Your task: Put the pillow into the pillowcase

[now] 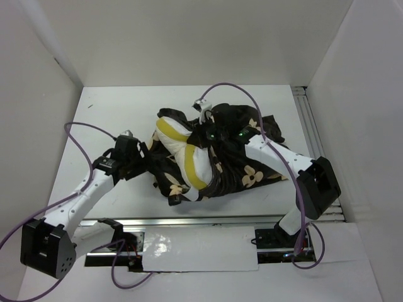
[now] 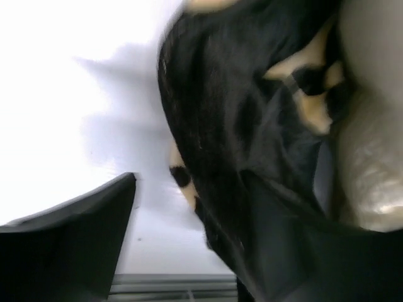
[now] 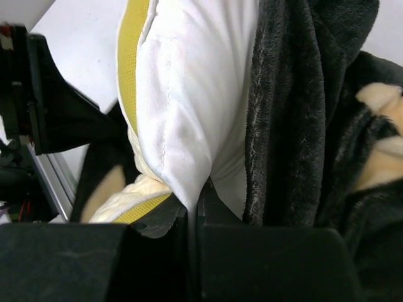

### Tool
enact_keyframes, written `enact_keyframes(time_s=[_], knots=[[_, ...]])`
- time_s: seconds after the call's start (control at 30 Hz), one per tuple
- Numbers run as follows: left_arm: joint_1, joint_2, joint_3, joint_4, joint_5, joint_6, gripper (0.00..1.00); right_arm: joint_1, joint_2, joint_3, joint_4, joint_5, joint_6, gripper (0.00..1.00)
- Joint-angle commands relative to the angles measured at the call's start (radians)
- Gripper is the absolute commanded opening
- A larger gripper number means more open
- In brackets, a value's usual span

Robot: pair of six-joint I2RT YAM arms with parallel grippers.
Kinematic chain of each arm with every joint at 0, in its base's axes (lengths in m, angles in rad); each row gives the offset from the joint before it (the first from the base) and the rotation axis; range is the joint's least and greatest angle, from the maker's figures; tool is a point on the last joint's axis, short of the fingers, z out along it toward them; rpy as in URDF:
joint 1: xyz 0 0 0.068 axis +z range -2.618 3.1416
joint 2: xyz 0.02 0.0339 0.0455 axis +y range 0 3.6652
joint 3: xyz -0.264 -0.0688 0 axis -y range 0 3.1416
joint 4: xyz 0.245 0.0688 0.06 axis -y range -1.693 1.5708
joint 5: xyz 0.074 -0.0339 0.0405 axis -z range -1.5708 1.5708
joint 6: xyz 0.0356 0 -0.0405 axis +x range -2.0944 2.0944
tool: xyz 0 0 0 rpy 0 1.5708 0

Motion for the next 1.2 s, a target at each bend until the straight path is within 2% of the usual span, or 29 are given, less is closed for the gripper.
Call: enact_keyframes(time_s=[0.0,0.1,0.17,0.27,0.3,0.53,0.6,0.7,0.83,0.87,0.93,1.1,1.13,1.17], knots=[[-0.01,-0.051,0.089,0.033,-0.052,0.099,0.89,-0.018,-0.014,-0.001,-0.018,0.0,-0.028,0.0],[-0.03,-0.051,0.126,0.062,-0.026,0.174,0.91,-0.018,-0.014,0.01,-0.018,0.0,-0.019,0.0],[-0.042,-0.027,0.136,0.132,0.014,0.202,0.84,-0.018,-0.014,0.01,-0.018,0.0,-0.019,0.0],[-0.083,0.054,0.136,0.222,0.098,0.228,0.69,-0.018,-0.024,0.01,0.008,-0.009,0.004,0.0],[-0.099,0.102,0.136,0.241,0.122,0.24,0.67,-0.028,-0.024,0.01,0.019,-0.009,0.014,0.0],[-0.175,0.228,0.083,0.45,0.201,0.195,0.67,-0.064,-0.034,0.058,0.114,-0.021,0.136,0.0],[-0.188,0.262,0.083,0.47,0.189,0.184,0.67,-0.076,-0.065,0.068,0.166,-0.035,0.176,0.0],[-0.238,0.327,0.129,0.47,0.091,0.175,0.67,-0.113,-0.116,0.059,0.229,-0.079,0.213,0.0],[-0.258,0.459,0.213,0.45,0.052,0.165,0.79,-0.134,-0.14,0.059,0.24,-0.148,0.233,0.0],[-0.272,0.487,0.227,0.45,0.052,0.165,0.85,-0.134,-0.149,0.059,0.249,-0.176,0.233,0.0],[-0.286,0.545,0.248,0.496,0.092,0.165,0.86,-0.145,-0.149,0.05,0.26,-0.202,0.242,0.0],[-0.295,0.555,0.202,0.736,0.231,0.155,0.9,-0.177,-0.159,0.05,0.26,-0.265,0.262,0.0],[-0.306,0.555,0.202,0.799,0.232,0.155,0.98,-0.177,-0.159,0.05,0.275,-0.279,0.291,0.0],[-0.306,0.564,0.202,0.81,0.232,0.155,0.98,-0.188,-0.159,0.05,0.287,-0.299,0.303,0.0]])
